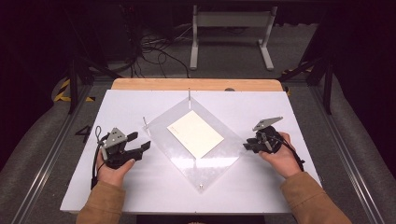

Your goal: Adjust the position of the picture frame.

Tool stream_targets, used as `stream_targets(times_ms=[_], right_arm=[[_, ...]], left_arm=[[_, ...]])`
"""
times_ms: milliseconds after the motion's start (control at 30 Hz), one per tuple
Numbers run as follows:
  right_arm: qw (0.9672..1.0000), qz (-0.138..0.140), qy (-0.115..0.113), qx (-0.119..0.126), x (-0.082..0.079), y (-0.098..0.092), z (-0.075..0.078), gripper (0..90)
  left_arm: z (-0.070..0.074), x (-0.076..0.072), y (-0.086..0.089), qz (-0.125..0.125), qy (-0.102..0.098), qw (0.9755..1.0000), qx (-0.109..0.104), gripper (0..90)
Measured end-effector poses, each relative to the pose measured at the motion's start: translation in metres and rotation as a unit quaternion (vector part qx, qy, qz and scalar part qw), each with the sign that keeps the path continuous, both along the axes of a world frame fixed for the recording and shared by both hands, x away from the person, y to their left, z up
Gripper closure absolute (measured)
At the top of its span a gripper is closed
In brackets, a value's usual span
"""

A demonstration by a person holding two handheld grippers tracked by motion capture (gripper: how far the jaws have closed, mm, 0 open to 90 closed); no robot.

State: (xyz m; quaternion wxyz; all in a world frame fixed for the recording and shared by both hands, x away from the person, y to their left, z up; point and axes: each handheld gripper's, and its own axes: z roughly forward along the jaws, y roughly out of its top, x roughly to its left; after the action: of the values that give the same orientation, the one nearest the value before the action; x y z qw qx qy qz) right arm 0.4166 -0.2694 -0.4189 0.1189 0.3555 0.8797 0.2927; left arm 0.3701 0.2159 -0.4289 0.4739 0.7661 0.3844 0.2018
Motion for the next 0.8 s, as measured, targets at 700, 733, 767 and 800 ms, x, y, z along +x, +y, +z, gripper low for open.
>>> stream_targets(times_ms=[700, 733, 767, 800], right_arm=[[0.9980, 0.052, 0.017, -0.030, 0.001, 0.010, -0.008, 82.9], [0.9971, 0.066, 0.022, -0.032, -0.004, 0.013, -0.007, 82.9], [0.9962, 0.076, 0.024, -0.034, -0.009, 0.015, -0.007, 82.9], [0.9952, 0.088, 0.025, -0.036, -0.014, 0.018, -0.007, 82.8]], left_arm=[[-0.008, 0.001, 0.007, 0.009, 0.011, 0.9999, -0.007, 35.6], [-0.009, 0.001, 0.007, 0.010, 0.010, 0.9999, -0.008, 35.7], [-0.009, 0.001, 0.008, 0.011, 0.011, 0.9999, -0.008, 35.7], [-0.009, 0.002, 0.008, 0.012, 0.012, 0.9998, -0.009, 35.7]])
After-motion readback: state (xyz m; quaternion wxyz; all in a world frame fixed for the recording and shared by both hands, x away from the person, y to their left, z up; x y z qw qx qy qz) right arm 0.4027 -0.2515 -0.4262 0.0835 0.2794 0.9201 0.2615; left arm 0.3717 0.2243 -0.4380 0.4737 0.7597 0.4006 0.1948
